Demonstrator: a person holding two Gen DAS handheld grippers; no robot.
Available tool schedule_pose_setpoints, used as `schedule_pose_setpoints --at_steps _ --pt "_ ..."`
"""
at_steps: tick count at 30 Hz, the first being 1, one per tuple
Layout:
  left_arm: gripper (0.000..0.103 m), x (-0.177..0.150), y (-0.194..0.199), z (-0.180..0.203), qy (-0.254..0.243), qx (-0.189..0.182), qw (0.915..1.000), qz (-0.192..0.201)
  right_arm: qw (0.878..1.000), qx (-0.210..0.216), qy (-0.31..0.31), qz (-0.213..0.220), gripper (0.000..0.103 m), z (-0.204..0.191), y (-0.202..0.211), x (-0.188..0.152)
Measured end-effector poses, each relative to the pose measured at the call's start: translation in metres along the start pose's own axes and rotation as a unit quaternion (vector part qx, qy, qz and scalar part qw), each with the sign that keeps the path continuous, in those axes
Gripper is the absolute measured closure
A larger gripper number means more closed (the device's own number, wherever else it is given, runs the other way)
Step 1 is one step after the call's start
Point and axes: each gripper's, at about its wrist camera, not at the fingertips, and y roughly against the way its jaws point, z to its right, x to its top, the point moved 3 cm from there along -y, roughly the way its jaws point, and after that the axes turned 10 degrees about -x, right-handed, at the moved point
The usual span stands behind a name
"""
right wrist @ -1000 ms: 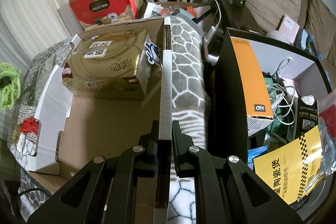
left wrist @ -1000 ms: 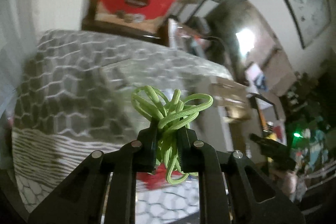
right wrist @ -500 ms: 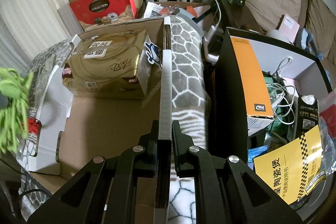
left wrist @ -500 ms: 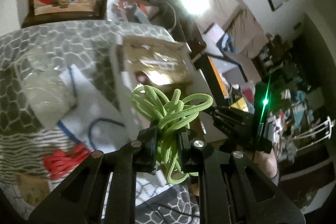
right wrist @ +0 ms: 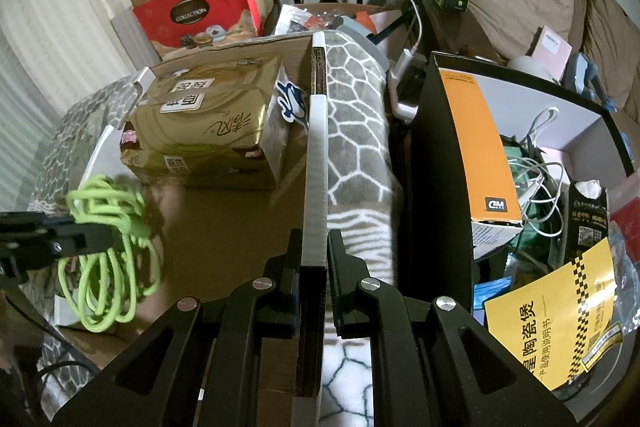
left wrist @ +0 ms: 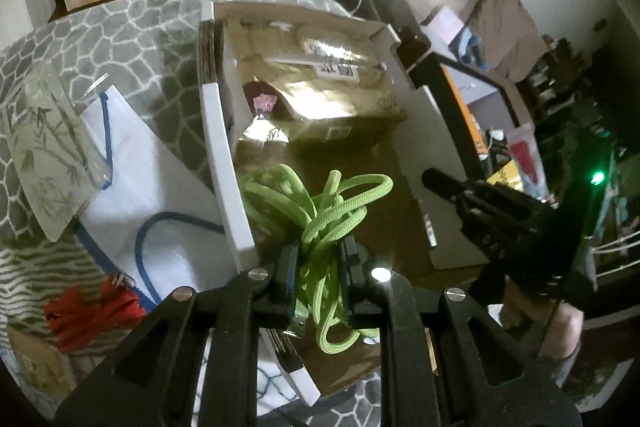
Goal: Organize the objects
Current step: 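Carry the green cable with the left tool into the box and release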
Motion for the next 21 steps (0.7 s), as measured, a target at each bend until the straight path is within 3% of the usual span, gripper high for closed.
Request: schedule_pose_setpoints --at_steps 3,7,14,21 --pt "0.075 -0.003 0.000 0.007 -0.009 0.000 1.0000 0.000 1.000 0.001 -0.001 0.000 0.092 -0.001 0.000 0.000" --pt "0.052 -0.003 0.019 0.016 -0.030 0.012 0.9991 0.027 1.000 0.000 0.000 0.000 0.092 0.000 0.001 -0.001" --pt "0.049 0.002 0.073 0.006 -0.049 0.040 0.9950 0.078 1.000 0.001 0.000 0.000 0.092 0.000 0.001 -0.001" --pt "0.049 -0.001 0.108 -0.052 -0.019 0.093 0.9913 0.091 1.000 0.001 -0.001 0.000 0.092 0.000 0.001 -0.001"
